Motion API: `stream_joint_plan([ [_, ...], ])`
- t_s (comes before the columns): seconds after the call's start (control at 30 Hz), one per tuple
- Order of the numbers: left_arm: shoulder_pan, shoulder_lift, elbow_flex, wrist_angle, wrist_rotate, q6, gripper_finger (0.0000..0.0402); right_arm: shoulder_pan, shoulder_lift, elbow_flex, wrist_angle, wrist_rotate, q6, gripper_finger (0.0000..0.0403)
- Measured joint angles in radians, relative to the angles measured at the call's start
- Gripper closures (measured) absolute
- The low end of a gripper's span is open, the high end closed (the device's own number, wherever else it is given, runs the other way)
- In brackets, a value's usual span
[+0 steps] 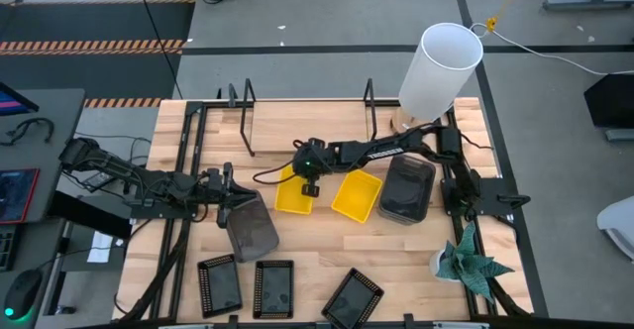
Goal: Stack baskets on shelf by color
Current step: Stack the left yellow bin on the yellow bins
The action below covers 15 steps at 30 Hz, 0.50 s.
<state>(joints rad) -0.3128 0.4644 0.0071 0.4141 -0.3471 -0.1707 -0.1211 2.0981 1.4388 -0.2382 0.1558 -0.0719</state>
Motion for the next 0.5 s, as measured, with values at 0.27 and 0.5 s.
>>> stream_joint_plan([
  [0.27, 0.000, 0.000, 0.000, 0.001, 0.000, 0.000, 0.0367, -0.003, -0.090, 0.000, -0.077, 0.010, 0.024, 0.0393],
  [0.5, 0.000, 0.000, 0.000, 0.001, 0.000, 0.000, 0.0361, -0.005, -0.244, 0.000, -0.230, 0.058, 0.061, 0.0395],
])
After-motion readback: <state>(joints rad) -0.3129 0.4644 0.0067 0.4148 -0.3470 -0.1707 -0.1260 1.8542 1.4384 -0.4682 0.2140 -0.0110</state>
